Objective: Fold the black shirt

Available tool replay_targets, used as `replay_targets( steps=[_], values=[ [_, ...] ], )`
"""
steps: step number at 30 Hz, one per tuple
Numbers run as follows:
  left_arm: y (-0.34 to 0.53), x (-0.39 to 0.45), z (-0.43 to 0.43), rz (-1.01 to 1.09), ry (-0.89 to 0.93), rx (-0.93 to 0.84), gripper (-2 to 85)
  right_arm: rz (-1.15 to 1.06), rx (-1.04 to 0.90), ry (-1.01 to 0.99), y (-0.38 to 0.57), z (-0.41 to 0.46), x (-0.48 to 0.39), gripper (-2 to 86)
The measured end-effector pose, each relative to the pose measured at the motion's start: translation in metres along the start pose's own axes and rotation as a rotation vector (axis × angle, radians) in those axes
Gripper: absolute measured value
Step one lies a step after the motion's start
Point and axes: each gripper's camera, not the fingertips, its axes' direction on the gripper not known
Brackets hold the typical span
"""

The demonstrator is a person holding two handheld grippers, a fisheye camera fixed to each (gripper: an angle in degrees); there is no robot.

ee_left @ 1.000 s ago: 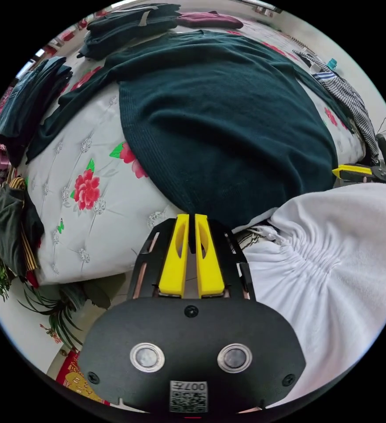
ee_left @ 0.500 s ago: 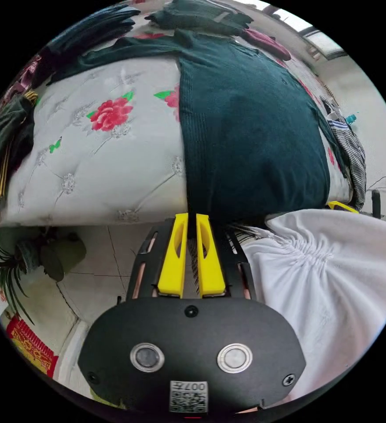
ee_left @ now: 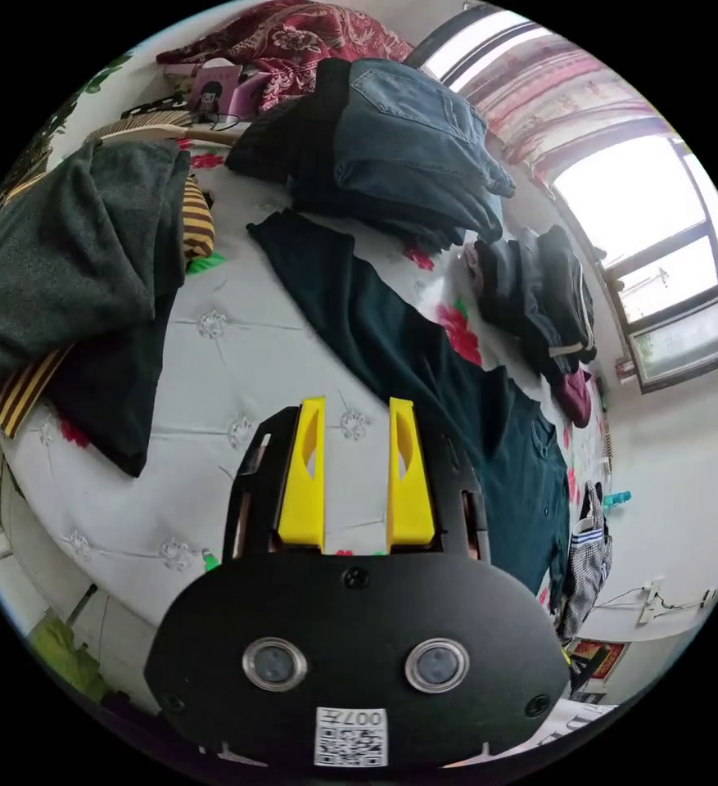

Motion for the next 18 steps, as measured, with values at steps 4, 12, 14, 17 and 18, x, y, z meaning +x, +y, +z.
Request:
replay_targets(
  steps=[4, 12, 14, 17, 18],
  values=[
    [-0.062, -0.023, 0.018, -0.109, -0.012, 0.042, 12.3, -0.019, -0.052, 0.044, -0.015, 0.011, -0.026, -0.2],
    [-0.132, -0.041, 0.06, -0.116, -0.186, 0.058, 15.2, -0.05, -0.137, 0.152, -0.06, 0.034, -0.077, -0.2],
    [-0.136, -0.018, 0.074, -0.01, -0.366, 0.02, 13.9, -0.064, -0.165, 0.171, -0.067, 0.042, -0.086, -0.2],
    [-0.131, 0.023, 0.096, 0.237, -0.584, 0.015, 6.5, -0.105, -0.212, 0.193, -0.076, 0.055, -0.1, -0.2],
    [-0.129, 0.034, 0.105, 0.299, -0.669, -0.005, 2.7, -0.127, -0.222, 0.2, -0.079, 0.057, -0.106, -0.2]
  ],
)
